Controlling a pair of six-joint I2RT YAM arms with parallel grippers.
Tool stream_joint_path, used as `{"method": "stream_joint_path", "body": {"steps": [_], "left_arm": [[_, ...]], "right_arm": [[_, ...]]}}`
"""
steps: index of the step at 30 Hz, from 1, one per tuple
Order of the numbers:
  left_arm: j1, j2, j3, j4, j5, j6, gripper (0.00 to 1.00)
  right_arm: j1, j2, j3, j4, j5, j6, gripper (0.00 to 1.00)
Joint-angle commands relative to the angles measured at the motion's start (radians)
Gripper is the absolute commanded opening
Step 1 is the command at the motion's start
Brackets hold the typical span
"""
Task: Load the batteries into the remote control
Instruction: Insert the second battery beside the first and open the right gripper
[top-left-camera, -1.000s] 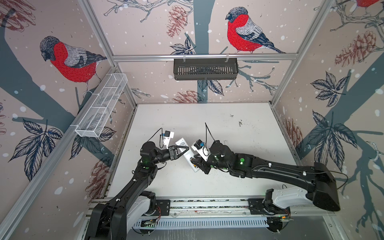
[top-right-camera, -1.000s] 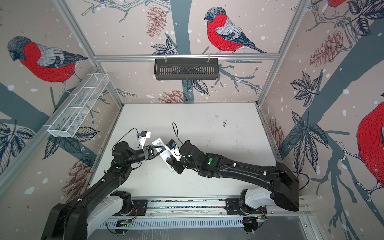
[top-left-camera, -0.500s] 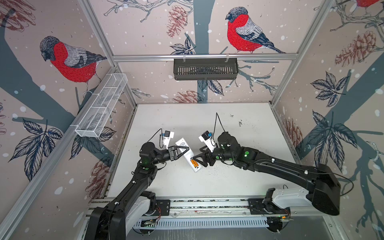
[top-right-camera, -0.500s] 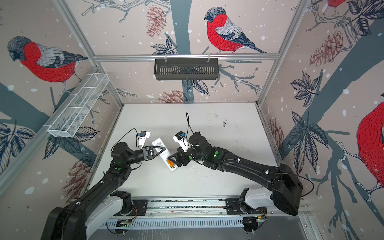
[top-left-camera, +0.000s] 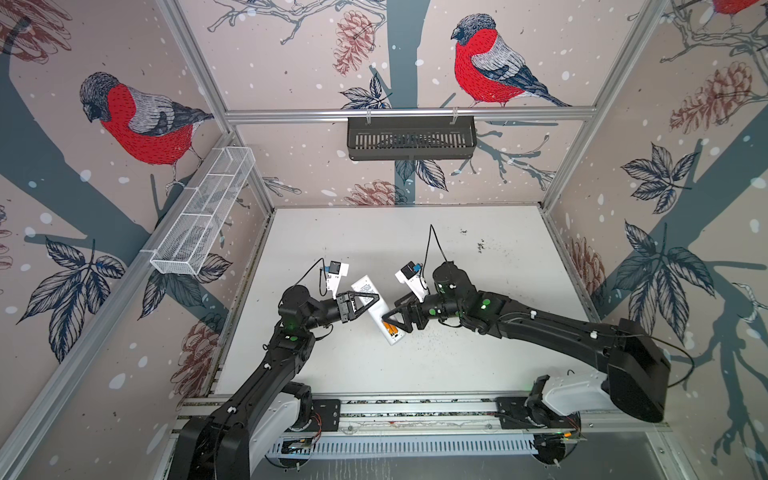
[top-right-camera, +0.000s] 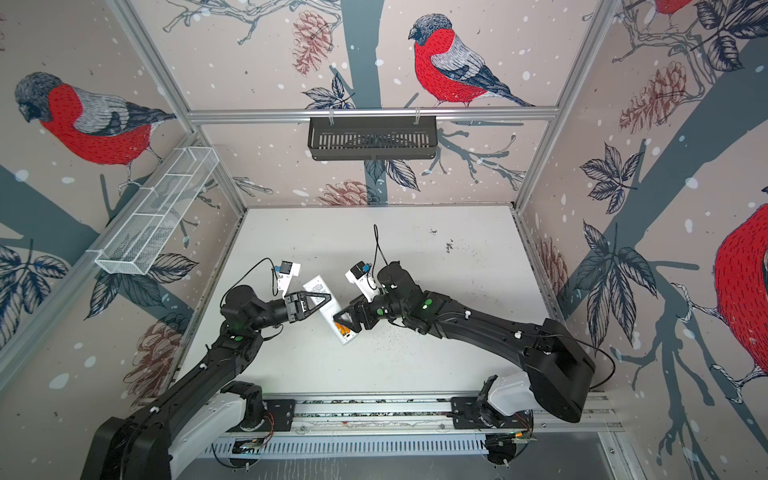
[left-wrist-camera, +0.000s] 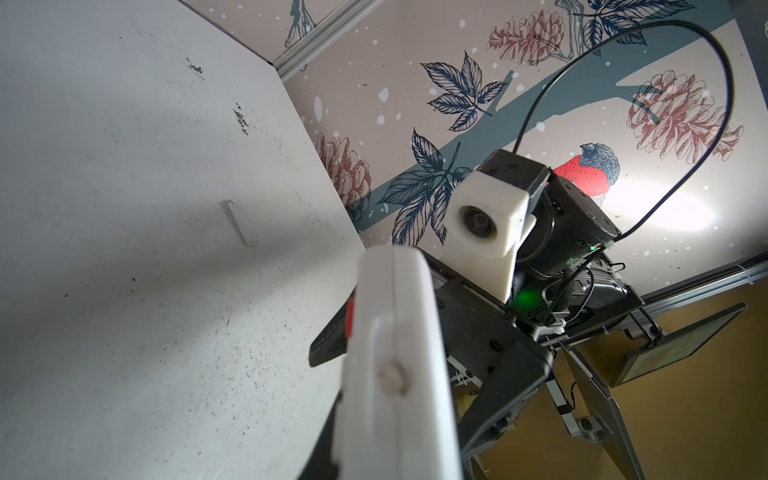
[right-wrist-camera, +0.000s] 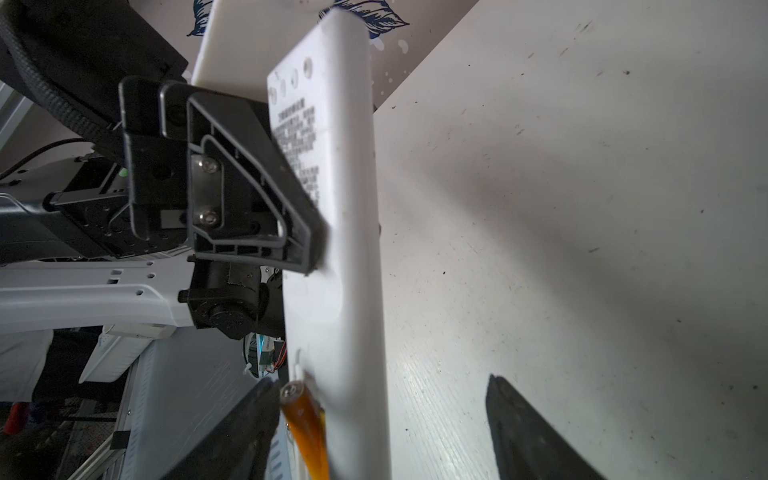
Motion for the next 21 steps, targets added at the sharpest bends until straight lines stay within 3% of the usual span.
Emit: {"method": "stream_joint_path", "body": {"steps": [1,12,21], "left_arm": [[-0.004,-0.009,-0.001,0.073,0.011,0.009,0.00],[-0.003,-0.012,0.003,0.081,0.012,0.005,0.00],[-0.002,-0.007,0.015,0.017,-0.011,0.048,0.00]], "right_arm": [[-0.010,0.015,-0.013,0.043,-0.020,0.020,0.80],[-0.012,0.024,-0.062,0.035,0.004,0.014,0.79],[-0.004,0.015,-0.051,-0.118,0.152,-0.074,0.79]]}}
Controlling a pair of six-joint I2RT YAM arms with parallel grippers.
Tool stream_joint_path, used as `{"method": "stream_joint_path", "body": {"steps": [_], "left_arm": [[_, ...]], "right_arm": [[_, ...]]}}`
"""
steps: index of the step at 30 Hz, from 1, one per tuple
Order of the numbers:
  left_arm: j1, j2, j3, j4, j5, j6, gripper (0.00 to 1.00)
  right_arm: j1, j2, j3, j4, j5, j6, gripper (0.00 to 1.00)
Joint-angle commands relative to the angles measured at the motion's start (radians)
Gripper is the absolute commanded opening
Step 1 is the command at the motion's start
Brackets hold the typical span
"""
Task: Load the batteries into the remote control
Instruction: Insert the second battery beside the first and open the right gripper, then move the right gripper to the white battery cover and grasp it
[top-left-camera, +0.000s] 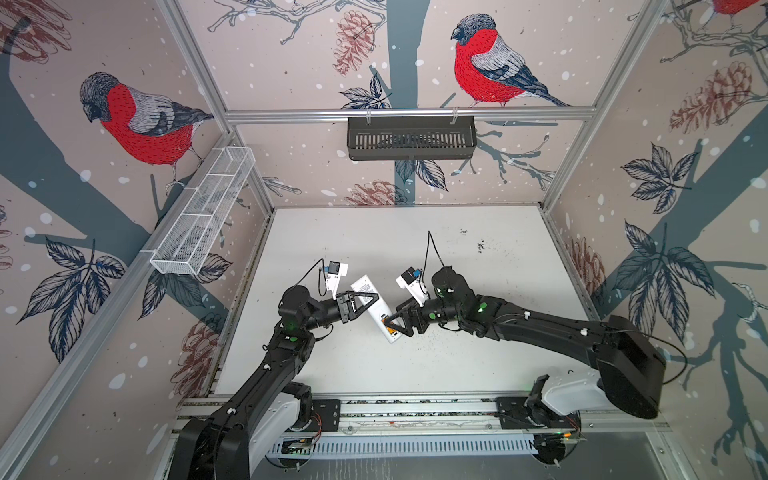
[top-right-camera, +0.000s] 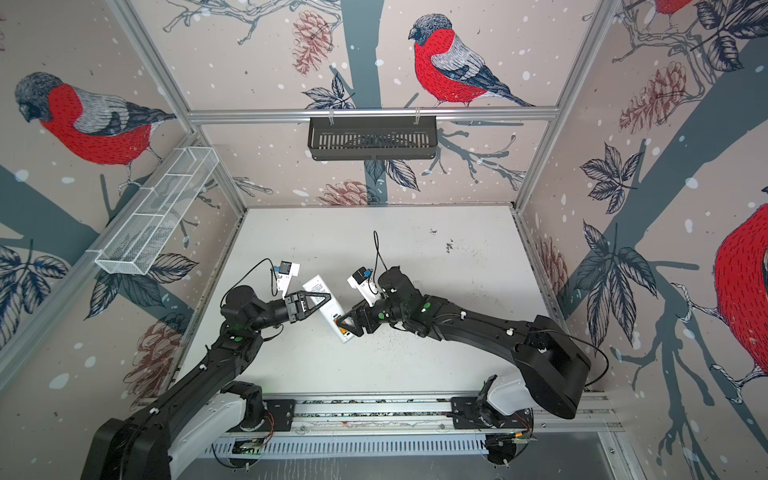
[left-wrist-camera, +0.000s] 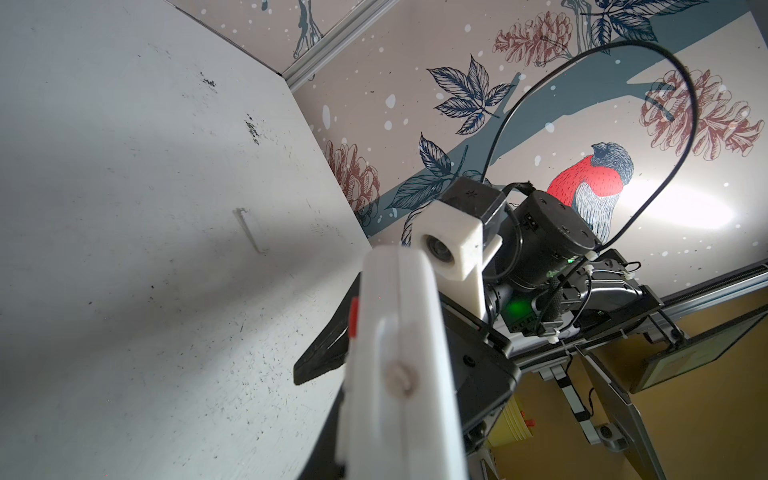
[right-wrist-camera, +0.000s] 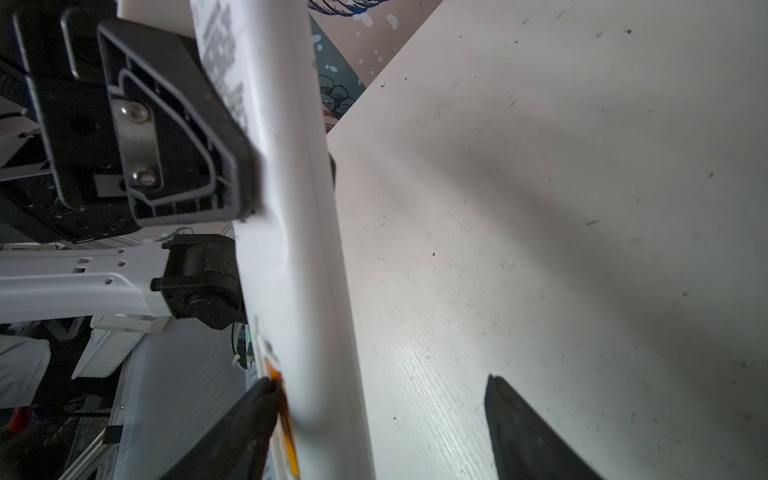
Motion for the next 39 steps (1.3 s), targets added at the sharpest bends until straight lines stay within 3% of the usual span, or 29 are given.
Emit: {"method": "stream_joint_path", "body": {"steps": [1,10,15,19,25,26,39], "left_arm": [[0.001,-0.002,0.024,0.018,0.014,0.022,0.00],[0.008,-0.016,0.107,-0.293,-0.103,0.227,0.00],[0.008,-0.024,0.171,-0.514,-0.226,0.364,0.00],[0.009,-0.023,0.216,-0.637,-0.297,0.444,0.00],[0.009,-0.037,0.231,-0.683,-0.311,0.463,0.00],[0.008,-0.040,0.230,-0.683,-0.314,0.461,0.00],[-0.002,-0.051,0.217,-0.671,-0.323,0.458,0.00]], "right_arm": [[0.000,-0.001,0.004,-0.151,0.140,-0.062,0.79],[-0.036,-0.062,-0.036,-0.214,0.192,-0.102,0.79],[-0.117,-0.121,-0.065,-0.229,0.188,-0.119,0.79],[-0.209,-0.154,-0.074,-0.279,0.272,-0.113,0.79],[-0.327,-0.144,-0.052,-0.383,0.494,-0.106,0.88],[-0.350,-0.129,-0.043,-0.395,0.509,-0.113,1.00],[-0.459,0.171,0.130,-0.451,0.580,-0.160,0.96]]}}
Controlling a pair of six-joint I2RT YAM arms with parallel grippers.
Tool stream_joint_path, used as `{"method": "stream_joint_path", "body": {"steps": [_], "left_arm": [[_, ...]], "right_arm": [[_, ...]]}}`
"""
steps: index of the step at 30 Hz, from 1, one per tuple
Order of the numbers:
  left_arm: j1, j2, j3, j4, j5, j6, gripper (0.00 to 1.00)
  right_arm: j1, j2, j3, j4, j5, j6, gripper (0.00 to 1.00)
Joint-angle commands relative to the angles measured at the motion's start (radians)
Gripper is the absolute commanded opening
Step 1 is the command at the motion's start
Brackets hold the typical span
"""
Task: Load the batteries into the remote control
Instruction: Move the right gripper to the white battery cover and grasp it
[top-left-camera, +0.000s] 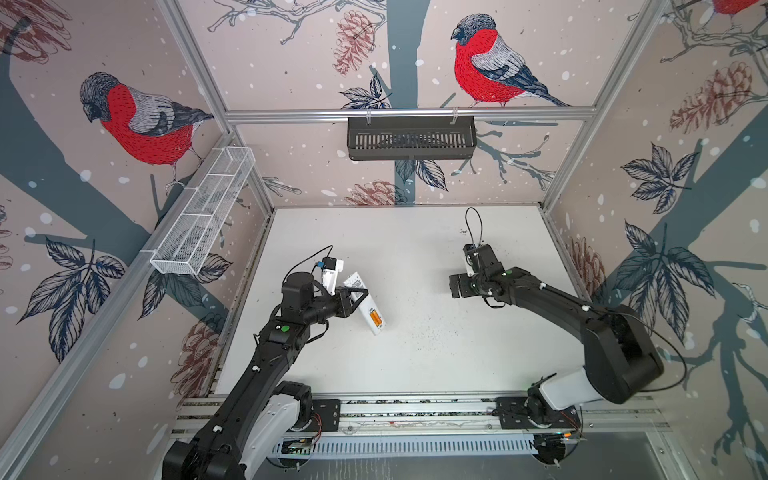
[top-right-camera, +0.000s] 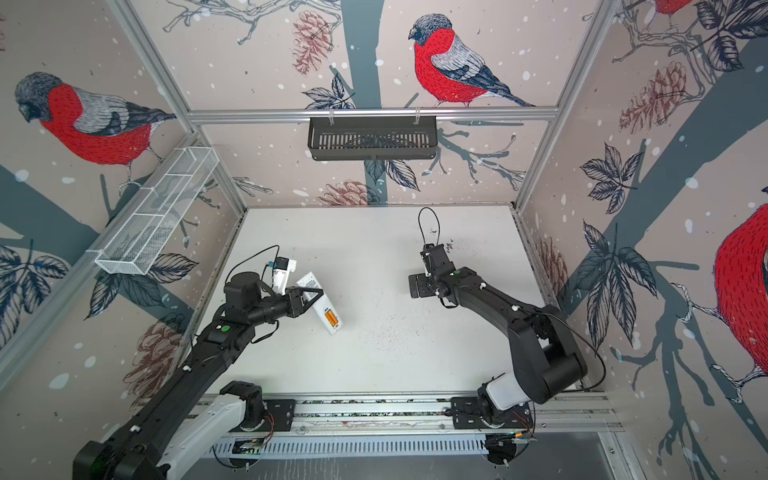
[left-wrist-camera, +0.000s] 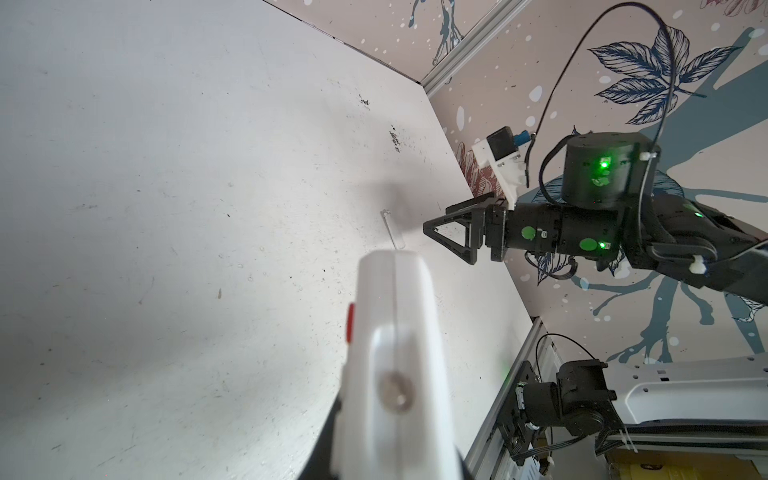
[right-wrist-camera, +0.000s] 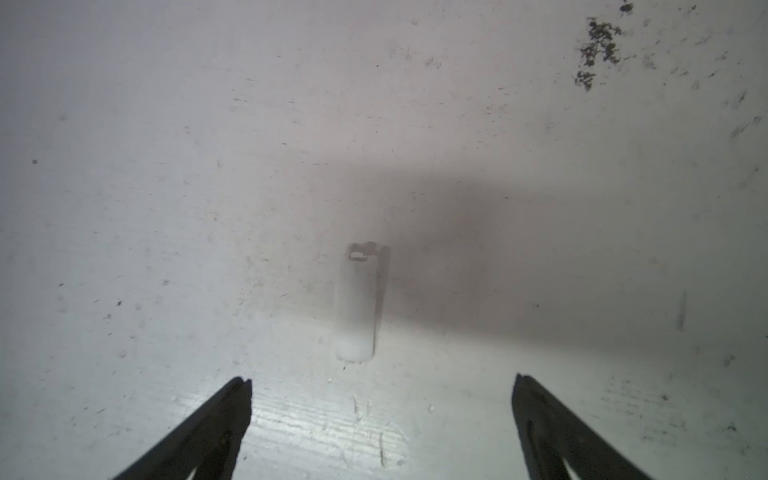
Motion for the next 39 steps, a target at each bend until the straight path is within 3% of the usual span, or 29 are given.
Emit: {"method": "stream_joint_path", "body": {"steps": [1,5,11,18,30,39], "left_arm": [[-0.004,0.000,-0.003,0.018,0.008,0.013,0.00],[-0.007,-0.001,-0.006,0.023,0.006,0.010,0.00],[-0.010,0.001,-0.007,0.029,0.005,0.009,0.00],[-0.010,0.003,-0.008,0.030,0.005,0.010,0.00],[-0.012,-0.008,-0.009,0.032,0.005,0.006,0.00],[-0.015,-0.009,-0.011,0.037,0.008,0.004,0.00]], "right_arm": [[-0.001,0.068,0.036,-0.018,0.024,-0.020,0.93],[-0.004,0.165,0.087,-0.020,0.019,-0.019,0.78],[0.003,0.249,0.142,-0.014,0.000,-0.011,0.67],[0.015,0.293,0.171,-0.012,-0.015,-0.007,0.64],[0.039,0.314,0.179,-0.018,-0.004,-0.005,0.44],[0.067,0.325,0.193,-0.037,0.048,-0.010,0.35]]}}
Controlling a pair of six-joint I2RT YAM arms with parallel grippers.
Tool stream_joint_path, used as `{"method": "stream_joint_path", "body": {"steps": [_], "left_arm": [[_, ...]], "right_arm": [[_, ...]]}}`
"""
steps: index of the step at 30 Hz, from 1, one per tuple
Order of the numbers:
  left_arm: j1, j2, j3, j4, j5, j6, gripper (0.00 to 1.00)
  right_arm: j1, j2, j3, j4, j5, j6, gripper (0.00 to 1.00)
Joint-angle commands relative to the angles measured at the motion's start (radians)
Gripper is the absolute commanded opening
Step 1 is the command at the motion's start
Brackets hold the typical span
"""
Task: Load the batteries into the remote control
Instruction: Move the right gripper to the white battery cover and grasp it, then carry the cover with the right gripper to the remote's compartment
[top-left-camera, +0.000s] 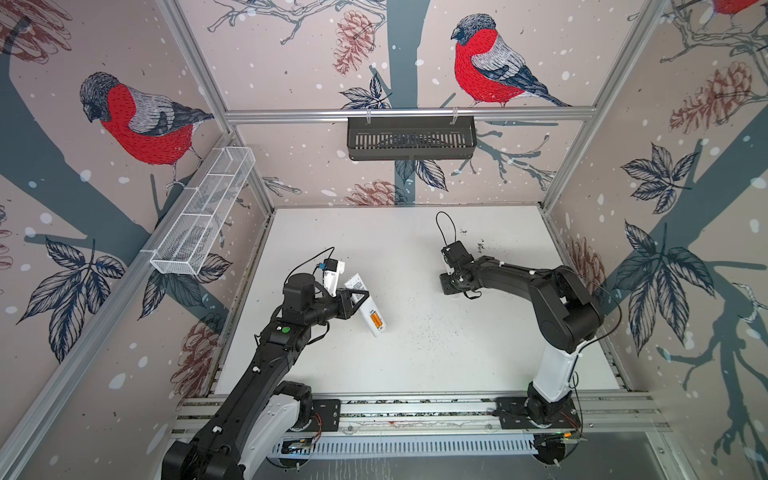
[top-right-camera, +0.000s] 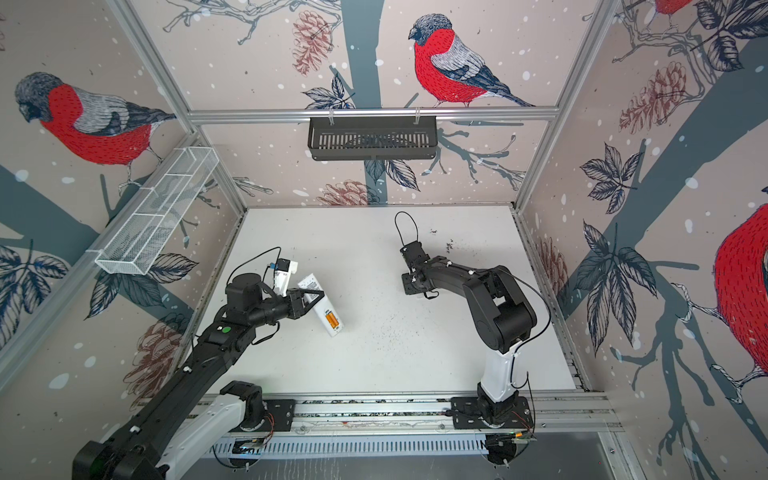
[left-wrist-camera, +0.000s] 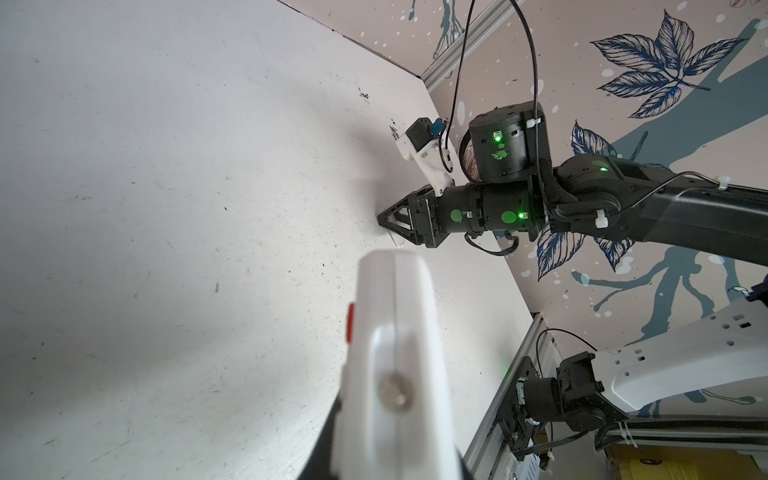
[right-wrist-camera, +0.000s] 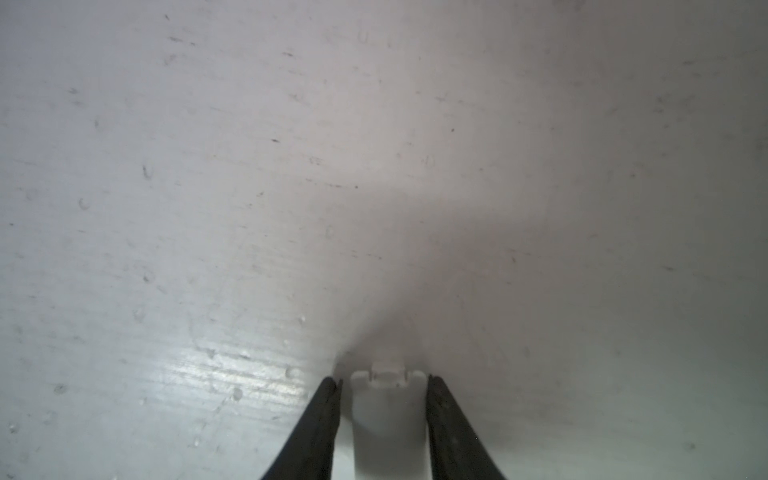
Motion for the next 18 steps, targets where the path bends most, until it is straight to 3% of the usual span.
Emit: {"method": "stream_joint_path", "body": {"steps": [1,3,5,18], "left_arm": [[-0.002,-0.003,-0.001,0.037,0.010,0.003,0.00],[-0.005,-0.003,0.000,0.037,0.012,0.003,0.00],[-0.005,-0.003,0.000,0.038,0.013,0.004,0.00],[-0.006,0.007,-0.012,0.071,0.028,-0.021,0.00]], "right_arm": [[0.011,0.011,0.010,-0.033,0.053,-0.004,0.32],[0.017,0.020,0.017,-0.043,0.071,-0.006,0.30],[0.024,0.027,0.023,-0.048,0.085,-0.007,0.21],[0.121,-0.115,-0.020,0.046,0.037,-0.061,0.19]]}}
